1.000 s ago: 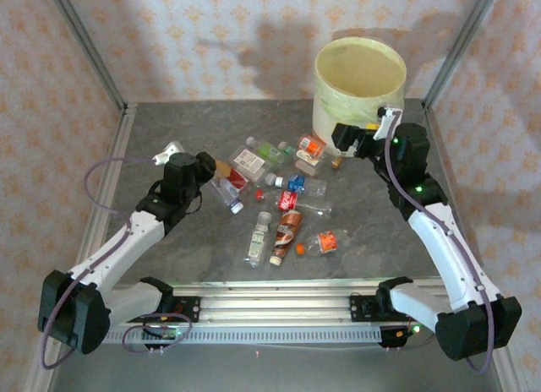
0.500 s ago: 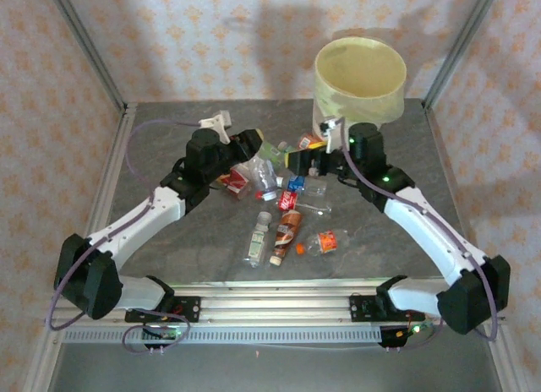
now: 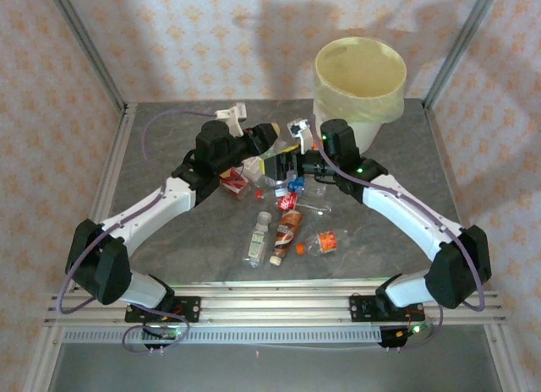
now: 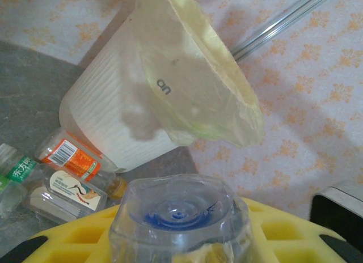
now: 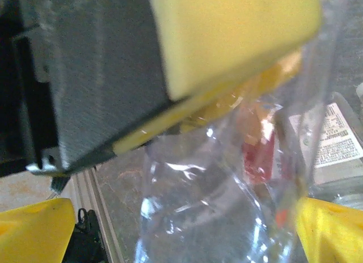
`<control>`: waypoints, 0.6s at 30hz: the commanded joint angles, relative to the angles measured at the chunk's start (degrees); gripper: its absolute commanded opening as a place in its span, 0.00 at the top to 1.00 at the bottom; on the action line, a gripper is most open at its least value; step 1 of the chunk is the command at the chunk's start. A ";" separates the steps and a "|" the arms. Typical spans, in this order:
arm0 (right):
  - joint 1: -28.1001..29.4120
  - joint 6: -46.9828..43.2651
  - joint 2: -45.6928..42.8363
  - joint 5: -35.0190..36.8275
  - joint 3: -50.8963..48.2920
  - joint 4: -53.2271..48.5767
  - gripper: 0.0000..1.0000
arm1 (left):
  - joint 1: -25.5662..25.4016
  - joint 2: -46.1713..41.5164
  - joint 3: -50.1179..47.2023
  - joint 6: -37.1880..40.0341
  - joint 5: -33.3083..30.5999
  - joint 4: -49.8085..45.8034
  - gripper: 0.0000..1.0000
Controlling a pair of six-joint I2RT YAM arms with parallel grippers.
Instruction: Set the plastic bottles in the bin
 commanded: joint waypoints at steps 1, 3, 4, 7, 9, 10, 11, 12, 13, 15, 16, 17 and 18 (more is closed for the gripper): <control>0.61 1.29 -0.15 0.55 -0.65 4.11 0.04 | -0.34 0.31 1.03 -0.75 2.11 4.36 0.57; 0.60 1.41 0.27 0.53 -0.47 3.48 0.06 | -0.30 0.34 1.11 -0.66 2.11 4.25 0.57; 0.60 1.72 0.54 0.68 -0.28 2.98 0.07 | -0.36 0.40 1.18 -0.66 2.24 4.29 0.57; 0.69 2.58 1.73 0.97 0.45 1.54 0.19 | -0.34 0.56 1.42 -0.75 2.69 4.43 0.57; 0.69 2.49 2.25 1.24 0.56 1.19 0.27 | -0.31 0.69 1.46 -0.82 2.75 4.51 0.57; 0.69 2.08 2.15 1.33 0.48 1.30 0.30 | -0.30 0.82 1.38 -0.84 2.72 4.51 0.57; 0.70 1.82 2.11 1.70 0.38 1.25 0.34 | -0.30 0.86 1.31 -0.92 2.70 4.59 0.57; 0.70 1.39 2.10 2.34 0.45 0.99 0.37 | -0.30 0.98 1.29 -1.08 2.70 4.73 0.57; 0.76 0.93 1.99 2.63 0.59 0.45 0.41 | -0.35 0.95 1.16 -1.18 2.67 4.68 0.57; 0.69 0.21 2.01 2.74 0.77 -0.22 0.45 | -0.30 1.05 1.03 -1.28 2.53 4.64 0.56; 0.70 -0.08 1.87 2.73 0.89 -0.49 0.47 | -0.33 1.04 1.03 -1.37 2.37 4.52 0.56; 0.69 -0.32 1.84 2.94 0.91 -0.88 0.50 | -0.30 1.04 1.03 -1.35 2.35 4.25 0.56; 0.71 -0.66 1.84 3.10 0.90 -1.24 0.52 | -0.34 0.95 1.11 -1.28 2.36 4.10 0.56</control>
